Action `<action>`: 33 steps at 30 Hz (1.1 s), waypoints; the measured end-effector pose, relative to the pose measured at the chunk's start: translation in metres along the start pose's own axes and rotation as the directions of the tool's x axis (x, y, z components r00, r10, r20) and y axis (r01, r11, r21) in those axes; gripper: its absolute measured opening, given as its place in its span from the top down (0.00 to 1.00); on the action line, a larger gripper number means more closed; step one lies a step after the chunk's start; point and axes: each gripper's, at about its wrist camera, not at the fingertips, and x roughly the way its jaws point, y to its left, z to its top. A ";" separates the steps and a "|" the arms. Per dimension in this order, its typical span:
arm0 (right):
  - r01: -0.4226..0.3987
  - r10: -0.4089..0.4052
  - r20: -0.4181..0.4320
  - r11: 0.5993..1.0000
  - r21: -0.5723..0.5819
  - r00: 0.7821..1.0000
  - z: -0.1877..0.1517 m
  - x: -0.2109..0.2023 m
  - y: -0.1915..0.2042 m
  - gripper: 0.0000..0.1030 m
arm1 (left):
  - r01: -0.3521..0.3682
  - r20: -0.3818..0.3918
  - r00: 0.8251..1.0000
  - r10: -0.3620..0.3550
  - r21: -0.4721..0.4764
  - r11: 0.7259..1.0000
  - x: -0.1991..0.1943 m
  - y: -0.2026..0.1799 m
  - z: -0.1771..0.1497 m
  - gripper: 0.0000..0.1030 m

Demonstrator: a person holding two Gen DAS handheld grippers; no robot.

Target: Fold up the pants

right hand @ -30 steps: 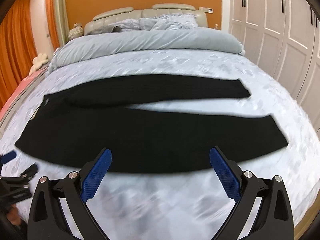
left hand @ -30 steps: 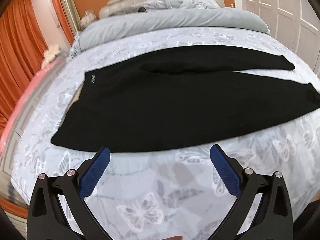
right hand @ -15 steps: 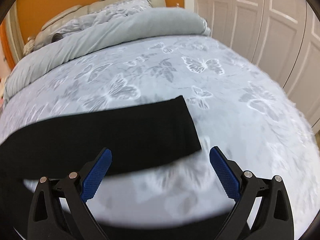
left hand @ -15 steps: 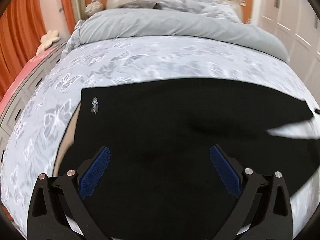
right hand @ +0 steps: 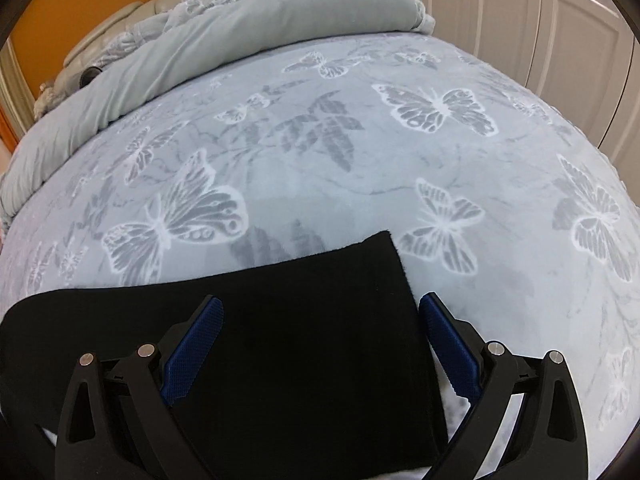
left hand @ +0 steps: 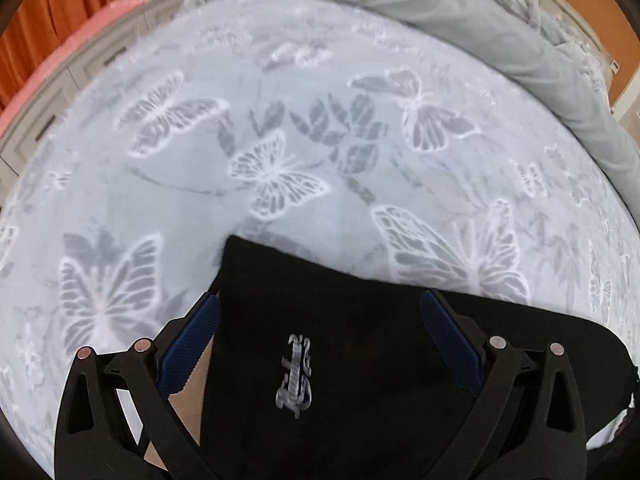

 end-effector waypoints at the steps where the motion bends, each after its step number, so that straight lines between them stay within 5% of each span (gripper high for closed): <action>1: 0.004 -0.004 -0.002 1.000 -0.003 1.000 0.000 0.002 0.001 0.06 | -0.011 -0.012 1.000 0.012 0.017 1.000 0.006 -0.002 0.001 0.05; 4: 0.023 -0.022 0.011 0.999 -0.036 1.000 -0.002 0.003 0.007 0.13 | -0.054 0.000 0.999 0.054 0.036 0.998 0.012 -0.007 0.000 0.13; 5: 0.029 -0.028 0.016 0.999 -0.037 0.999 -0.002 0.002 0.007 0.24 | -0.076 0.029 0.997 0.075 0.034 0.997 0.009 -0.008 -0.001 0.35; 6: 0.019 -0.018 0.025 0.999 -0.033 1.000 -0.003 -0.001 0.006 0.36 | -0.086 0.048 0.995 0.084 0.032 0.996 0.006 -0.007 -0.002 0.47; 7: -0.008 0.008 0.033 1.000 -0.019 0.999 -0.003 -0.005 0.002 0.69 | -0.043 0.046 0.998 0.041 0.030 0.999 0.003 -0.006 -0.003 0.71; 8: -0.051 0.051 0.027 0.999 0.000 0.998 -0.003 -0.009 -0.001 0.86 | 0.029 0.038 0.999 -0.029 0.016 0.999 -0.002 -0.005 -0.003 0.85; 9: -0.067 0.067 0.035 0.998 0.008 0.997 -0.004 -0.015 -0.002 0.88 | 0.029 0.045 0.999 -0.029 0.003 1.000 -0.008 -0.006 -0.005 0.85; 10: -0.065 0.065 0.053 0.998 -0.014 0.996 -0.006 -0.024 0.001 0.89 | 0.020 0.060 0.998 -0.020 0.009 1.000 -0.014 -0.009 -0.006 1.00; 12: -0.074 0.076 0.068 0.997 -0.038 0.995 -0.009 -0.039 0.006 0.89 | -0.006 0.091 0.996 0.002 0.041 0.999 -0.033 -0.014 -0.010 1.00; 17: -0.148 0.156 0.156 0.987 -0.064 0.975 -0.019 -0.106 0.006 0.90 | 0.082 0.177 0.980 -0.087 0.035 0.996 -0.104 0.004 -0.025 1.00; 24: -0.144 0.155 0.166 0.987 -0.076 0.974 -0.038 -0.146 0.002 0.90 | 0.117 0.087 0.990 -0.114 -0.029 0.993 -0.111 0.030 -0.042 0.96; 28: -0.130 0.143 0.166 0.988 -0.086 0.976 -0.043 -0.145 0.005 0.90 | 0.006 0.072 0.997 -0.005 -0.016 1.000 -0.076 0.026 -0.045 0.53; 33: -0.116 0.127 0.165 0.990 -0.078 0.978 -0.041 -0.132 0.000 0.90 | 0.041 0.077 0.996 -0.037 -0.057 0.998 -0.039 0.026 -0.025 0.44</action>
